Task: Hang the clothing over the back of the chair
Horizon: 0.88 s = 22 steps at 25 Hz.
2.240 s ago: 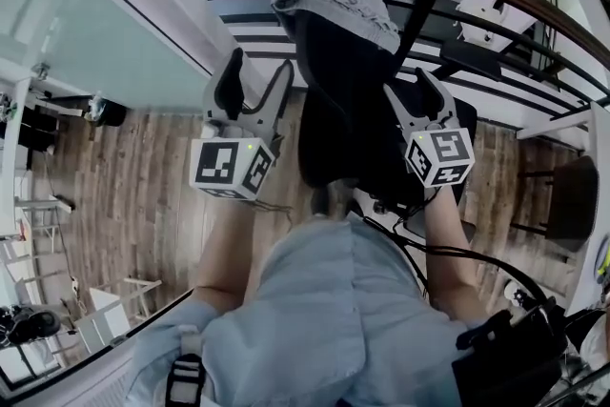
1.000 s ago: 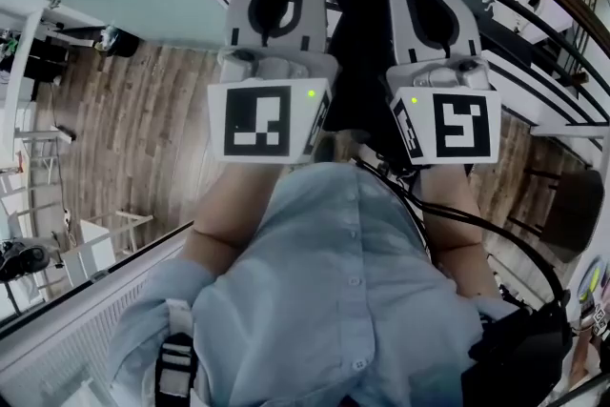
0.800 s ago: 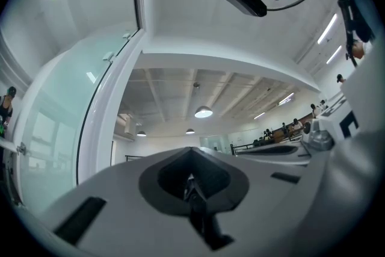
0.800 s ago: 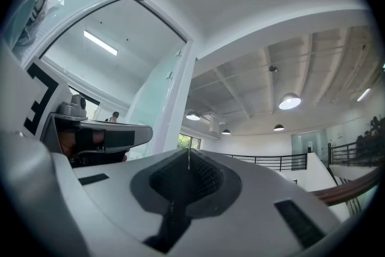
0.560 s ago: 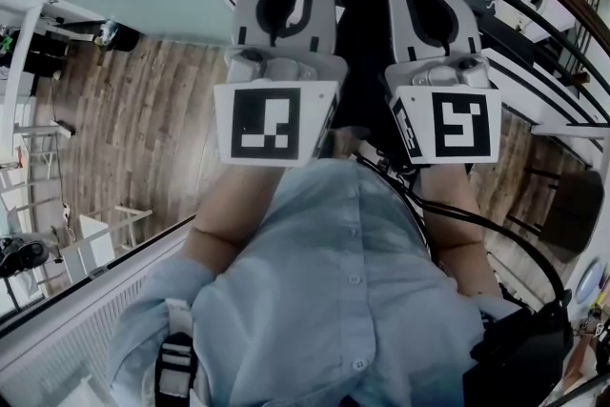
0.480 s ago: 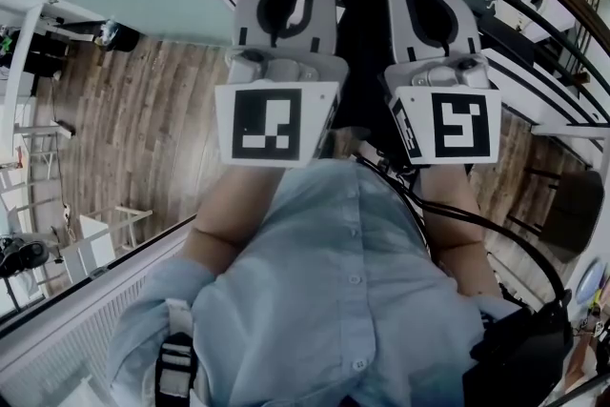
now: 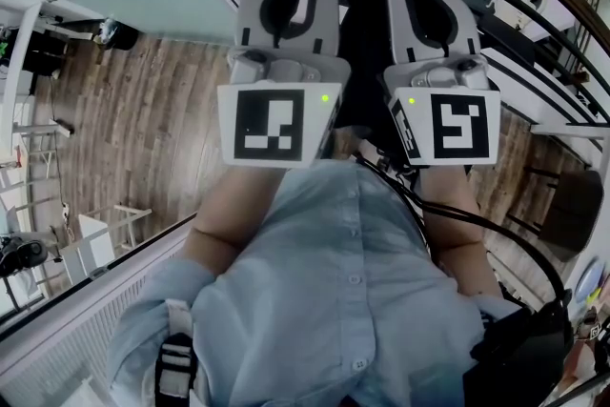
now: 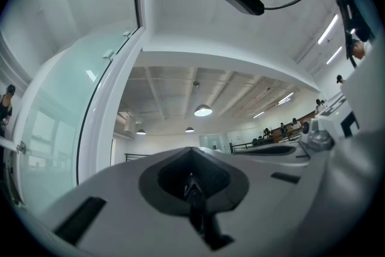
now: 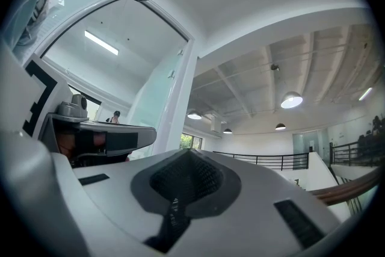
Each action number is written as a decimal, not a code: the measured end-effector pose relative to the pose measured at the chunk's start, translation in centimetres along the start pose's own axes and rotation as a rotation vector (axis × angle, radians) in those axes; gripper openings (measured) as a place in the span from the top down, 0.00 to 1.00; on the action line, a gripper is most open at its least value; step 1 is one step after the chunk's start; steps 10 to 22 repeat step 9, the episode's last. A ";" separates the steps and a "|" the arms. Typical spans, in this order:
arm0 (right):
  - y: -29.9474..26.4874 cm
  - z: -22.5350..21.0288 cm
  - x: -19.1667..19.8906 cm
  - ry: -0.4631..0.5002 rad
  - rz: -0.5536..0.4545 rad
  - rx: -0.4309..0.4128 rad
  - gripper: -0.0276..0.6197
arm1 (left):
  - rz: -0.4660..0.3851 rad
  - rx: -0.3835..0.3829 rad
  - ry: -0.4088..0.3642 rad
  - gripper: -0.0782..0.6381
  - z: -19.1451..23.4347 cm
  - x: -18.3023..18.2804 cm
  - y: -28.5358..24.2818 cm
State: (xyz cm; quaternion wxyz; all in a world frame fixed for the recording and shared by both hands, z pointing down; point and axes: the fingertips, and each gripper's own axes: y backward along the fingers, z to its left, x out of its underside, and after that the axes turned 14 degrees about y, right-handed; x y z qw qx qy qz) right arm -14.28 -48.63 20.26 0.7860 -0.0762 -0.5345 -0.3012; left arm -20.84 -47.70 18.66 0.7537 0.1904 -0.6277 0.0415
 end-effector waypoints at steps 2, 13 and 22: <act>-0.1 0.1 -0.1 0.004 0.002 0.000 0.94 | 0.001 0.000 0.002 0.87 0.1 0.0 0.0; -0.2 -0.5 0.2 0.008 0.008 -0.006 0.94 | 0.008 0.000 0.005 0.87 -0.3 0.2 -0.5; -0.2 -0.5 0.2 0.008 0.008 -0.006 0.94 | 0.008 0.000 0.005 0.87 -0.3 0.2 -0.5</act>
